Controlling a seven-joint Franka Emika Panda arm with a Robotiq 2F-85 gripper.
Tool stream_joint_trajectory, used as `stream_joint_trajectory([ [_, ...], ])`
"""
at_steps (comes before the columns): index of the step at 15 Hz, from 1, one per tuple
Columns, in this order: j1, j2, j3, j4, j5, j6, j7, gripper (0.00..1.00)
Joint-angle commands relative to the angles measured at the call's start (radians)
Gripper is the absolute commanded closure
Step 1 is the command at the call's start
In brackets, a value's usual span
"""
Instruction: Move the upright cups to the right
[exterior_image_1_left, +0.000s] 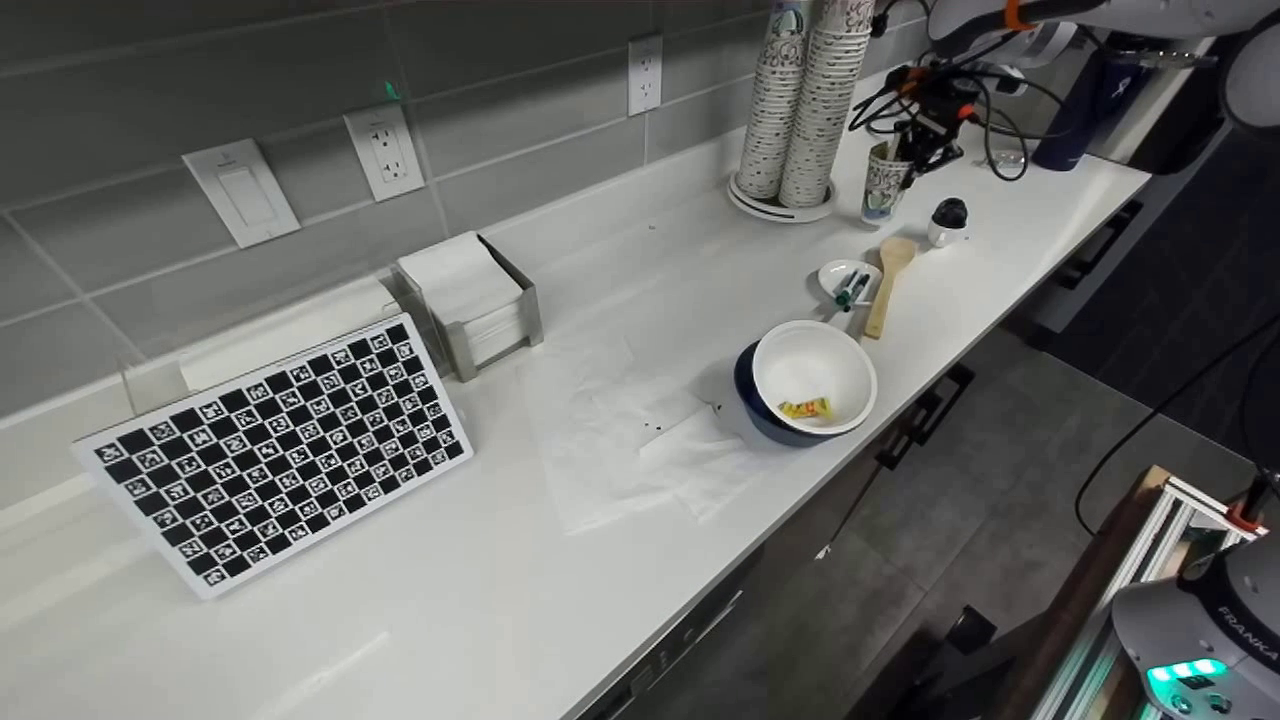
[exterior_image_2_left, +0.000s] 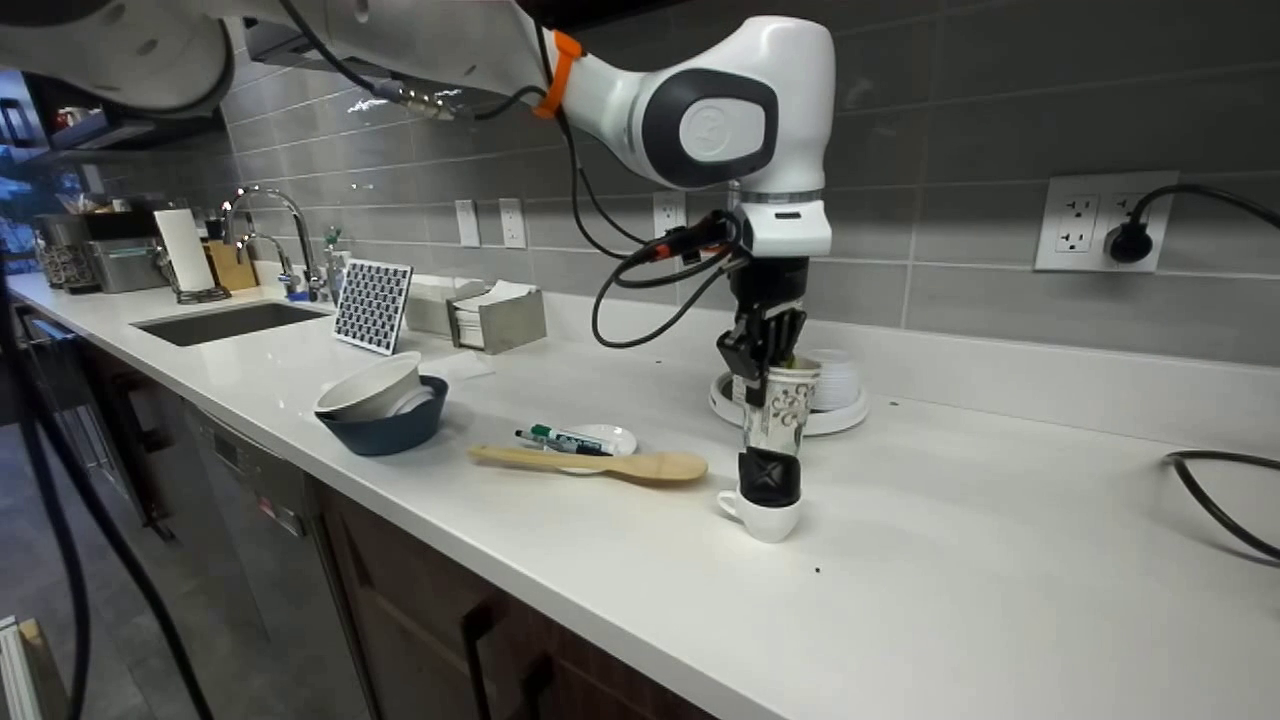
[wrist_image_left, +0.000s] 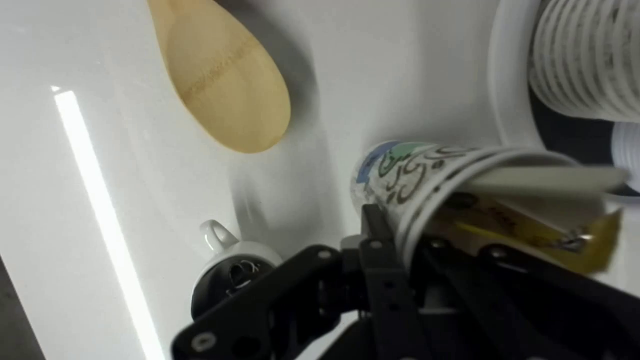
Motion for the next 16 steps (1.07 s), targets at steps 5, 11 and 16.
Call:
stream_joint_trajectory([
  [5,-0.011,-0.053,-0.017,0.041,-0.020,-0.072,-0.006,0.31],
  [11,0.010,-0.340,-0.031,-0.224,-0.052,-0.019,-0.306,0.00],
  [16,0.025,-0.551,-0.019,-0.450,-0.153,0.062,-0.545,0.00],
])
